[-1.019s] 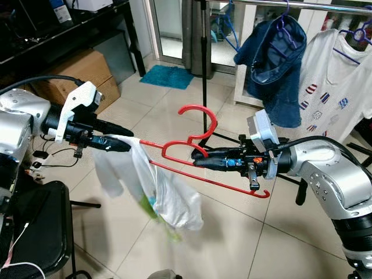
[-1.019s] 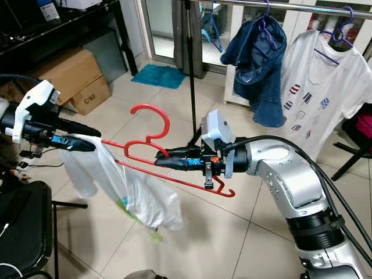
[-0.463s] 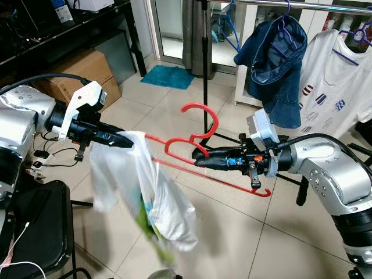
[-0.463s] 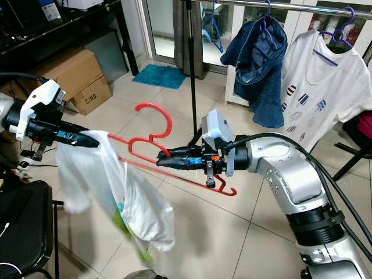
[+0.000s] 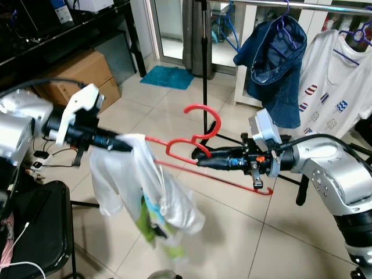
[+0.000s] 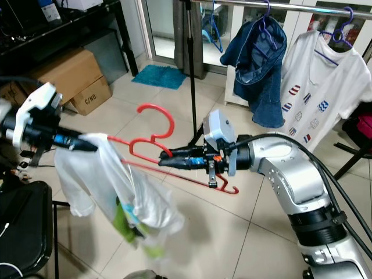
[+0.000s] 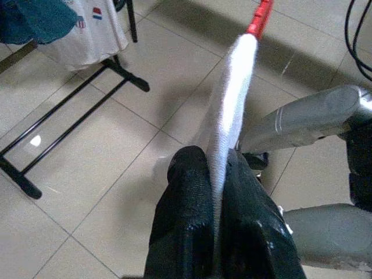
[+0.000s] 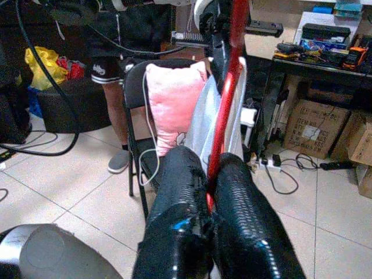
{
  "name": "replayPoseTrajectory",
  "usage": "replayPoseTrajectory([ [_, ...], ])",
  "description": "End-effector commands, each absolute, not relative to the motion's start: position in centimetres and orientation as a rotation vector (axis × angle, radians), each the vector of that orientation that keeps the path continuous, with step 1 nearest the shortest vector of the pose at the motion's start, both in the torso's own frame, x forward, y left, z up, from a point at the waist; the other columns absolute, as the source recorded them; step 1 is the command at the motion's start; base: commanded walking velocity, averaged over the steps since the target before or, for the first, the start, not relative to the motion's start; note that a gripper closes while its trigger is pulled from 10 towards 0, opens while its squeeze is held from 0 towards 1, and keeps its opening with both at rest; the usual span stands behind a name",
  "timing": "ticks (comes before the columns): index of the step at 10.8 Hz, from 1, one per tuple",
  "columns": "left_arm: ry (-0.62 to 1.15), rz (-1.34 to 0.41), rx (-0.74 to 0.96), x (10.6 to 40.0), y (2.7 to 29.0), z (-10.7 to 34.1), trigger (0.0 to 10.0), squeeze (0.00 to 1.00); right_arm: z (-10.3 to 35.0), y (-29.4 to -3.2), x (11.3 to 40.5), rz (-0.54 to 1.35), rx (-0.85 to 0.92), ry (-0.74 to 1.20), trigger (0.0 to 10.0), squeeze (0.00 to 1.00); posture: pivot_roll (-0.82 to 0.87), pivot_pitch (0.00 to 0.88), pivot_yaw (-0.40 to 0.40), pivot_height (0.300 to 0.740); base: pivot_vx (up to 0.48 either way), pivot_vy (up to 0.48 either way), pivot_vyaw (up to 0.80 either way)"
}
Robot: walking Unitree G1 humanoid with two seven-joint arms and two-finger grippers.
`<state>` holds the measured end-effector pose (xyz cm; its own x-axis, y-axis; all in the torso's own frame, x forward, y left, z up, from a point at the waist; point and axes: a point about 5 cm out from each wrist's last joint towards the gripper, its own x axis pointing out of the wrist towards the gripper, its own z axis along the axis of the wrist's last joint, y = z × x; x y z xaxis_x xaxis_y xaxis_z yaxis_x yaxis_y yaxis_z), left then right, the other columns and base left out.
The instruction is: Hang hanger
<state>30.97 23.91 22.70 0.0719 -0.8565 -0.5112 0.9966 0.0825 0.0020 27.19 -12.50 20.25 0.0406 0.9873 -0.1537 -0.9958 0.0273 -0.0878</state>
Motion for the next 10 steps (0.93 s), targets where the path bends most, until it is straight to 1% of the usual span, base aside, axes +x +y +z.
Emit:
replayPoseTrajectory([
  [1,0.386,-1.46,0.397,30.8,23.8,23.6,0.0,0.0,20.5,-11.8,26.8,1.582,-0.195,0.039,10.0,1.0,-0.02,0.0,0.15,0.74,0.0,0.0,0.0],
  [3,0.374,-1.449,0.356,30.4,23.8,23.4,0.0,0.0,20.7,-12.6,27.9,1.481,-0.194,0.004,10.0,1.0,-0.02,0.0,0.148,0.74,0.0,0.0,0.0],
  [6,0.359,-1.393,0.294,29.5,23.8,22.0,0.0,0.0,20.6,-14.4,28.8,1.354,-0.128,-0.012,10.0,1.0,-0.03,0.0,0.145,0.74,0.0,0.0,0.0],
  [8,0.365,-1.324,0.265,29.2,24.3,20.9,0.0,0.0,21.0,-17.1,30.0,1.17,-0.086,-0.071,10.0,1.0,-0.03,0.0,0.141,0.74,0.0,0.0,0.0],
  [9,0.351,-1.28,0.259,29.1,24.3,20.3,0.0,0.0,21.4,-18.7,31.0,1.025,-0.012,-0.128,10.0,1.0,-0.03,0.0,0.145,0.74,0.0,0.0,0.0],
  [10,0.322,-1.221,0.274,29.3,24.3,19.9,0.0,0.0,21.5,-19.4,31.1,0.957,0.054,-0.16,10.0,1.0,-0.03,0.0,0.141,0.74,0.0,0.0,0.0],
])
